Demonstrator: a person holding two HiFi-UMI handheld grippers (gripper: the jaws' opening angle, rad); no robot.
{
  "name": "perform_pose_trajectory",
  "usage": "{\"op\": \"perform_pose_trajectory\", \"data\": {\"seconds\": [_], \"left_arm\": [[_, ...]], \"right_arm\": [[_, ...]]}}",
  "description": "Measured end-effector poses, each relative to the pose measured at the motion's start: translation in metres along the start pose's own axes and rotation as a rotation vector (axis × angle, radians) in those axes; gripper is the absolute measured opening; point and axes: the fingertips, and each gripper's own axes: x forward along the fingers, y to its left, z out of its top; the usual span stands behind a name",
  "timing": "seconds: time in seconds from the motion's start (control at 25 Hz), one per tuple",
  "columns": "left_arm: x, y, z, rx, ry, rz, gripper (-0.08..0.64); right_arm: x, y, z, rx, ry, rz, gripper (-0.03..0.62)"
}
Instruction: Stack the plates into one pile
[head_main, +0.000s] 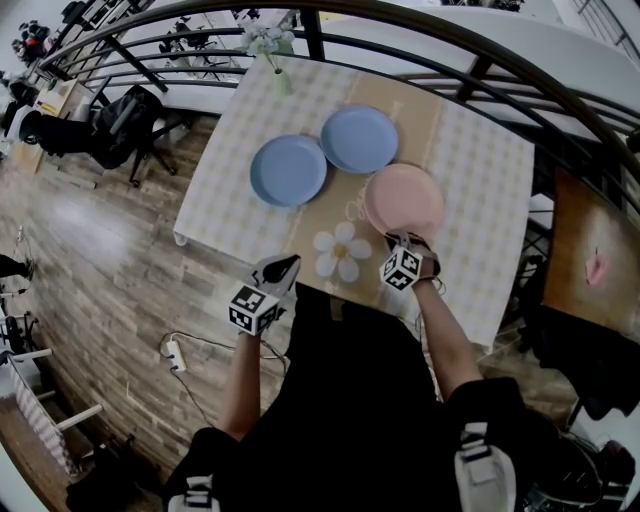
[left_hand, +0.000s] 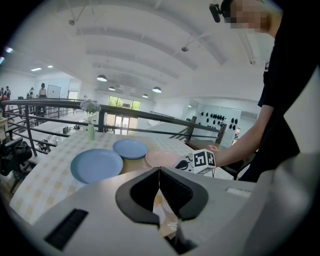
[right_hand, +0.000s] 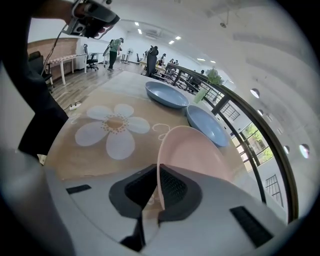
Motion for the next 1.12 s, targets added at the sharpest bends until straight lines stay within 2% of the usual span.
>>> {"op": "perform_pose_trajectory", "data": {"seconds": [0.6, 1.12], "left_arm": [[0.008, -0.002, 0.009, 0.018, -0.007, -0.008, 0.003], [0.019, 0.003, 0.025, 0.037, -0.008, -0.03, 0.003]], "right_arm": [[-0.013, -0.027, -0.006, -0.037, 0.011, -0.058, 0.014], [-0.023, -0.051, -0.009, -0.012, 0.018, -0.097, 0.017]]}}
